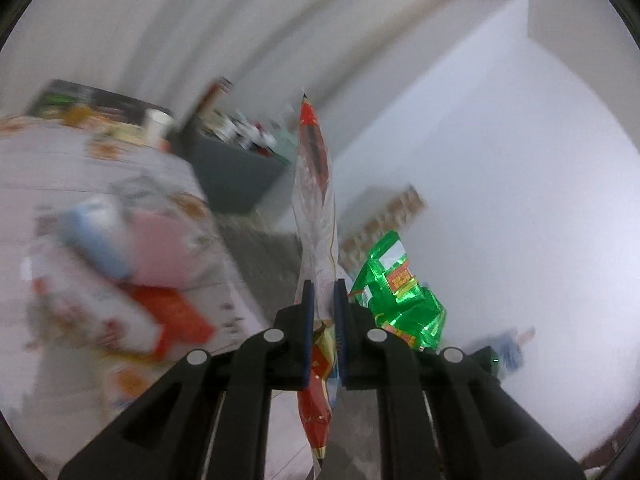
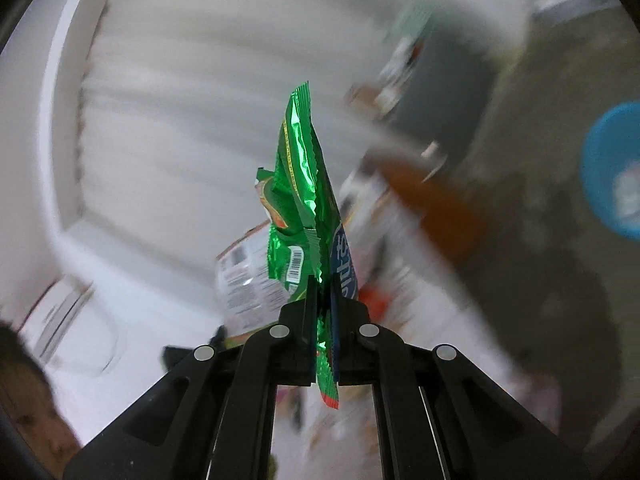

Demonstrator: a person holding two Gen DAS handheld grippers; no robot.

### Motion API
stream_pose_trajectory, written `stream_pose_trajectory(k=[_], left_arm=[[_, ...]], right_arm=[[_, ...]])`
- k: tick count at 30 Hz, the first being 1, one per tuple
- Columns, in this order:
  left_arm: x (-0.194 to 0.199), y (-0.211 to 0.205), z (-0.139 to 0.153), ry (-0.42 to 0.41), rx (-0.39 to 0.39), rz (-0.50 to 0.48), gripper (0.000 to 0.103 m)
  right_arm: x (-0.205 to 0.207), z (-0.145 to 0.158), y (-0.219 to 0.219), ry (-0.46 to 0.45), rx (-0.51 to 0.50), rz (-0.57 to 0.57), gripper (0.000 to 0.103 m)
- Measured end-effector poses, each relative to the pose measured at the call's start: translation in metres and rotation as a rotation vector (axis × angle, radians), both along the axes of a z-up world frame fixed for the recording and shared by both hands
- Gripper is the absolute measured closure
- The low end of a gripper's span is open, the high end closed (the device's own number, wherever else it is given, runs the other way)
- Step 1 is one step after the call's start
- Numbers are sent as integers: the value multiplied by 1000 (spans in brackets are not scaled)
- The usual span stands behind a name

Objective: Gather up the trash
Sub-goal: 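Carry the green bag and white packet over the blue wastebasket with both grippers, then open both grippers to drop the bag and packet into the wastebasket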

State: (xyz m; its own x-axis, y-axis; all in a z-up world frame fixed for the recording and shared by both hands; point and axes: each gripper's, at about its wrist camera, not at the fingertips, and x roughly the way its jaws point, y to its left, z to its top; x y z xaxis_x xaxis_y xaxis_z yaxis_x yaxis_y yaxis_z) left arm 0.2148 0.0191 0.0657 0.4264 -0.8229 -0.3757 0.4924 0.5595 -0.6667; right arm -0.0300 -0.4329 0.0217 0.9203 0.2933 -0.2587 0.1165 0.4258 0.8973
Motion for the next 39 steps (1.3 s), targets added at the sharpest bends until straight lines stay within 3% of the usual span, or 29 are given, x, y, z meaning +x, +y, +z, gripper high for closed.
stream_pose_trajectory(k=[7,12,16,21,26,29,31,32,36,39], left_arm=[[55,-193,-49,115,206,-196,94],[77,-315,-105,183,366,-305,94],[94,-383,-149,212,453,-326,94],[101,-422,-174,199,483,-344,94],[111,-459,-191,232,449,-372,94],[116,-483,-212,278,441,-378,92],[124,-498,-244,373,450,-390,74],[127,-503,-264,420,491,-371,60],[130,-502,-305,515,537,-342,59],[131,-496,-317,550,557,-336,59]], right_arm=[[-51,-39,-86,110,29,-326,99],[-42,-96,-120,207,116,-430,99],[-34,-145,-148,300,171,-502,99],[-28,-213,-165,431,213,-559,98],[-7,-246,-181,499,224,-530,97],[5,-255,-189,538,196,-513,87],[4,-263,-196,589,173,-525,59],[-1,-265,-198,611,162,-546,53],[-23,-267,-196,620,154,-581,53],[-37,-260,-196,648,110,-600,52]])
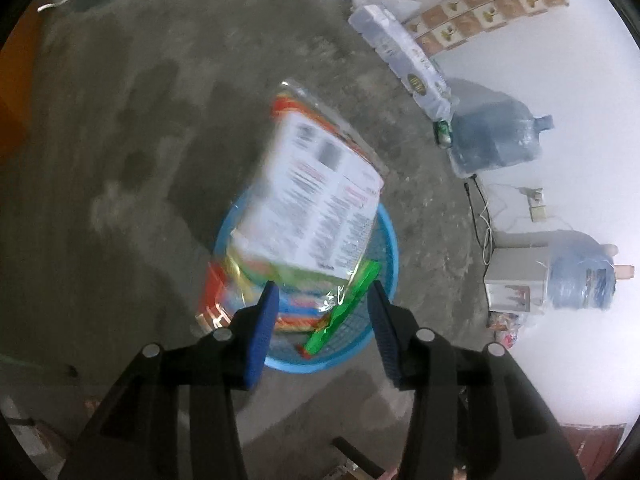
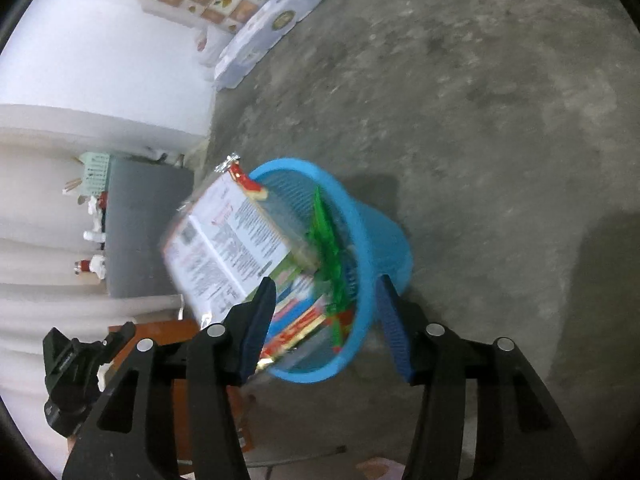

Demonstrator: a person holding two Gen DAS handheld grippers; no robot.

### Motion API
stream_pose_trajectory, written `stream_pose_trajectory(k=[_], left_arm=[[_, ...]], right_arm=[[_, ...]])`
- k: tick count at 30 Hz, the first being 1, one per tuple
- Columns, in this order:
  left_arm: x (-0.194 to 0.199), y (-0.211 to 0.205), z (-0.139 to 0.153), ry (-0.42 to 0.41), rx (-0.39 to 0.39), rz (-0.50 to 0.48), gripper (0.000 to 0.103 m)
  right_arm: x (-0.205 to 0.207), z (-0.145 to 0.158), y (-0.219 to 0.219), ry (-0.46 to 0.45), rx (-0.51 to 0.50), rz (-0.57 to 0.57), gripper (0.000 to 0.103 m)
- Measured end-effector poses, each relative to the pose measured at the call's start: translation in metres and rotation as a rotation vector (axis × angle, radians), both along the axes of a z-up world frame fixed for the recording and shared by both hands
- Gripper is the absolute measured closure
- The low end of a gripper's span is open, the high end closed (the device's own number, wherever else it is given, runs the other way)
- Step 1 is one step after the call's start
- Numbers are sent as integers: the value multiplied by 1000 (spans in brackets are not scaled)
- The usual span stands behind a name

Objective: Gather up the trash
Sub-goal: 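Open both grippers to drop the bag and packet into the wastebasket, then press the white packet down into the wastebasket with the right gripper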

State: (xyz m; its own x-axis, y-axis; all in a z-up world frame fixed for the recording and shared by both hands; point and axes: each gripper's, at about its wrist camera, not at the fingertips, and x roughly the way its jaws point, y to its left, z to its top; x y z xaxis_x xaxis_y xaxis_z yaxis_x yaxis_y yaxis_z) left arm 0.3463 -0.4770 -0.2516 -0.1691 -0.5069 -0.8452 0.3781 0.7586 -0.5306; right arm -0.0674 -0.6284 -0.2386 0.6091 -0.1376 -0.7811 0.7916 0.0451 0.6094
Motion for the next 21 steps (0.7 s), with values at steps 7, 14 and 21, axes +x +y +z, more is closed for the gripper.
stream_pose_trajectory(k=[7,14,21], left_arm=[[4,3,51,-64,13,2,59],[-13,64,179,-200,-64,-93,55],[-46,210,274,-372,-107,-84,47]], right_arm=[[52,47,16,84,-234,196,69],[206,25,38,273,-391,576,80],[271,-76,34,481,-277,702,86]])
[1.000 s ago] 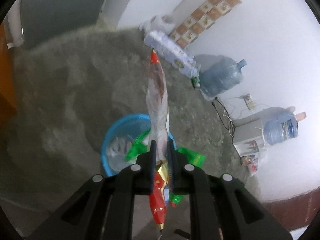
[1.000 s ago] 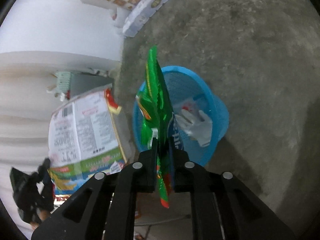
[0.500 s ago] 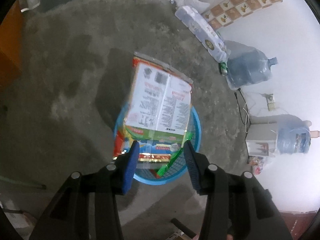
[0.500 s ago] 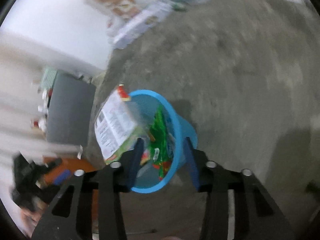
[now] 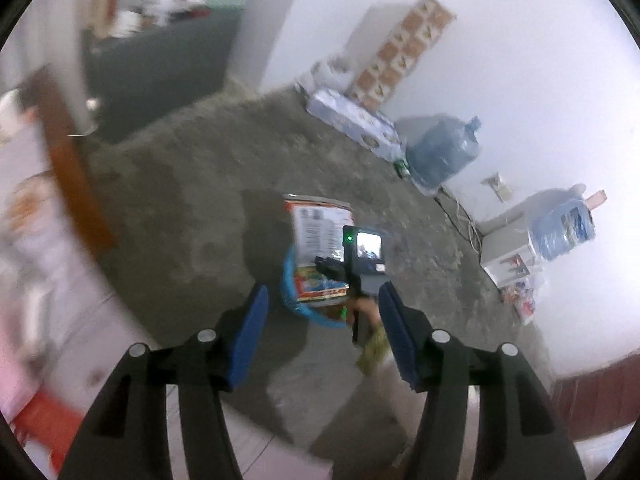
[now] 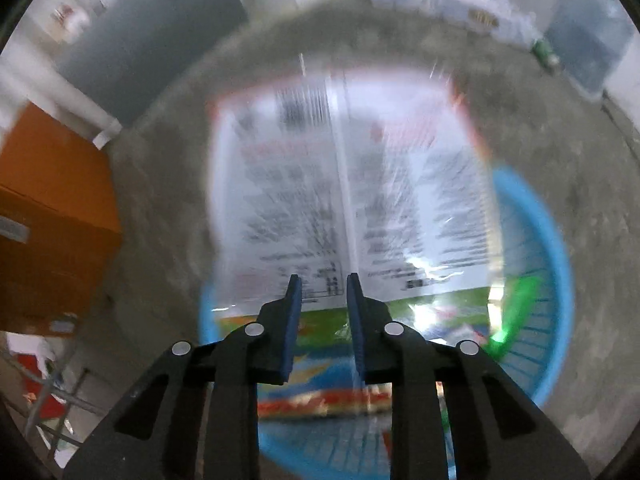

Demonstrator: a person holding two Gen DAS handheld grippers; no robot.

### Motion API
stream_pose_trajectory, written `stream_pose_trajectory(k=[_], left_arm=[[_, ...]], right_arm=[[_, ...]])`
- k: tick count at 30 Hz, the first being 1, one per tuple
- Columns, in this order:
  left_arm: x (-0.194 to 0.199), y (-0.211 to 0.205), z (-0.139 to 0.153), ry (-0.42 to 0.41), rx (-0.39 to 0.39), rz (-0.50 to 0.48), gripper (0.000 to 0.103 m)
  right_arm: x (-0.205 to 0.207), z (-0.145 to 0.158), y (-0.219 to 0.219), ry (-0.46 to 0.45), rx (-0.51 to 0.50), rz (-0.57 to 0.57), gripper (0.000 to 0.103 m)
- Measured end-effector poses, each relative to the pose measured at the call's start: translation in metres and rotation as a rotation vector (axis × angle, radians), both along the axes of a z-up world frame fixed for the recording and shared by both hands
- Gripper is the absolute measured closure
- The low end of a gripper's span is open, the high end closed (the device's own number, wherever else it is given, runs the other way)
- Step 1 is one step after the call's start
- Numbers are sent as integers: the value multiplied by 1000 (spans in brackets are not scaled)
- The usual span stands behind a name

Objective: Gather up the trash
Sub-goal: 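Press the white packet down into the wastebasket with the right gripper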

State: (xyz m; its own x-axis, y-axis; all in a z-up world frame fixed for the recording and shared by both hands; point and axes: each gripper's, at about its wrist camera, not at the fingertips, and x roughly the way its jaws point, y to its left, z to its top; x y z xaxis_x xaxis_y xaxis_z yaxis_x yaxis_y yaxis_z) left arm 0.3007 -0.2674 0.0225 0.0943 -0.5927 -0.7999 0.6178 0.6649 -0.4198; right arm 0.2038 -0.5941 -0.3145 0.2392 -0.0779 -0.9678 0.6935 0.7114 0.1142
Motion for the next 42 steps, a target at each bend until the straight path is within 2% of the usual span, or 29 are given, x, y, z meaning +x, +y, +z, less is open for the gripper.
stream_pose_trajectory(k=[2,4,6,9,11,14,17,18,20,22,24,25,27,30,32,34,35,36,37,38,40,41,42], left_arm=[[-8,39,13,-4,-26,50,47],[-18,89,24,-21,-40,137,47],[-26,127,29,-41,-23,212,47],[-35,179,33,-48,-18,338,47],[-38,198,32,-37,-20,398,47],[-39,224,28,-31,-15,468,47],[-40,230,29,-35,-24,480,47],[-40,229,29,-35,-30,482,47],[-39,228,30,-34,-55,465,46],[-41,224,33,-44,-67,442,45],[-43,221,35,-60,-72,416,40],[-44,220,37,-71,-71,412,40],[-46,221,38,-77,-83,407,36],[-49,229,37,-69,-107,423,33],[-51,234,36,-69,-97,441,33],[-53,244,34,-63,-91,465,32],[-53,249,33,-57,-88,475,32],[-53,254,32,-53,-82,491,32],[-53,258,32,-51,-79,503,32],[-54,261,32,-50,-79,507,32],[-54,267,32,-52,-76,519,32],[-54,268,31,-53,-76,522,32],[-54,270,30,-51,-78,524,32]], right_arm=[[0,-34,-6,89,32,-25,90],[-7,-60,-12,123,95,-69,93],[-19,-86,-21,160,156,-147,96],[-32,-102,-30,165,214,-229,97],[-38,-98,-31,155,211,-249,97],[-47,-76,-25,133,161,-243,91],[-61,-40,-13,100,92,-210,68],[-65,-29,-9,87,73,-199,67],[-72,3,0,38,22,-173,66],[-74,44,10,-63,-53,-132,58],[-64,78,19,-136,-128,-68,40],[-54,87,23,-148,-156,-38,36],[-24,97,29,-121,-216,39,19],[29,80,37,-2,-316,124,19],[47,67,45,54,-373,143,19],[70,47,53,150,-471,170,19],[79,46,50,194,-517,172,21],[85,37,47,250,-574,161,29],[83,32,46,272,-595,135,36],[79,34,41,271,-592,108,48],[61,38,36,218,-561,29,60],[50,41,31,187,-542,-7,74],[46,47,30,158,-528,-25,79]])
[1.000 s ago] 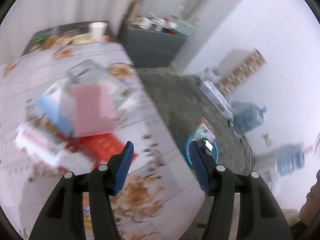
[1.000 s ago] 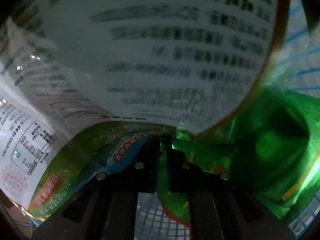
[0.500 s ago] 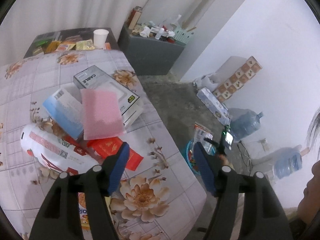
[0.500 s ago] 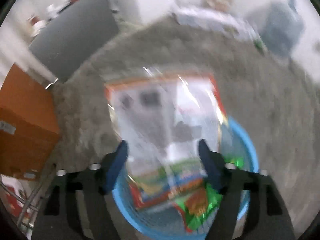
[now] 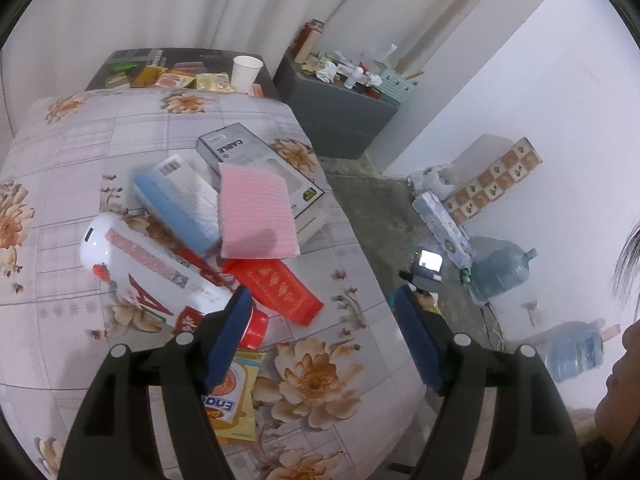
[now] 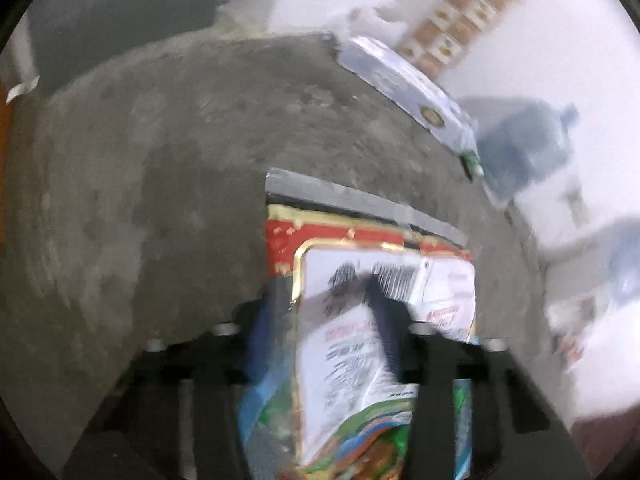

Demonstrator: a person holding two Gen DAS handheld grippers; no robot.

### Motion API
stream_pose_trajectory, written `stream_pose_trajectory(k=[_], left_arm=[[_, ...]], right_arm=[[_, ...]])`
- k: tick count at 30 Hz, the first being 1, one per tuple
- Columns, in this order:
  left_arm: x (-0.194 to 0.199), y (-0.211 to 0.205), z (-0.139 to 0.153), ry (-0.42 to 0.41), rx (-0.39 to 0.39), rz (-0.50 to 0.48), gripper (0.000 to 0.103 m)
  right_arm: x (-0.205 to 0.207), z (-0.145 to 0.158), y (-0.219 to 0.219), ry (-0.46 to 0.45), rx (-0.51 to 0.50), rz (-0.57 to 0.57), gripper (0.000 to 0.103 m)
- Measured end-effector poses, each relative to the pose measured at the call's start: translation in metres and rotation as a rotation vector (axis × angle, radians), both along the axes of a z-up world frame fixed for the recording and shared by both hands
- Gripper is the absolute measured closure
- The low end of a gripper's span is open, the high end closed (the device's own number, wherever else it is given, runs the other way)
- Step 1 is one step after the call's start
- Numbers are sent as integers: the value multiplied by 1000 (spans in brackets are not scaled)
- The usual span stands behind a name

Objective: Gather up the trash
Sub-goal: 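Press the white packet down into the wastebasket with the right gripper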

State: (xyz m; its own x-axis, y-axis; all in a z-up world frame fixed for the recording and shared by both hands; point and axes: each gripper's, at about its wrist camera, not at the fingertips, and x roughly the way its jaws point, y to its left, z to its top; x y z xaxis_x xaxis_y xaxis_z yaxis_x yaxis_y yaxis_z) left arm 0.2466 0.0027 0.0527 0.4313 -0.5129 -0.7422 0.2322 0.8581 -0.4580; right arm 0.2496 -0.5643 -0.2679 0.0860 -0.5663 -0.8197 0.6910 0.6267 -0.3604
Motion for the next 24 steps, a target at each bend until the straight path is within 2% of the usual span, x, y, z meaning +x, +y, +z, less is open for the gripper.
stream_pose_trajectory(k=[4,8,15,19,22,24], left_arm=[[2,1,-6,11,-14,-6,32],[4,0,-12,24,-29,-11,32],[5,1,-13,27,-32,-10,32],[6,5,-14,21,-31,1,31],[6,7,-15,27,-34,7,31],[7,9,-16,31,-29,11,31]], right_arm=[[-34,27,-7,-216,54,-10,86],[-58,34,-15,-345,128,-50,90],[-85,12,-34,-490,342,-162,93],[-106,-11,-48,-649,546,-296,93],[-116,-30,-54,-728,648,-373,93],[-127,-41,-61,-843,740,-453,93]])
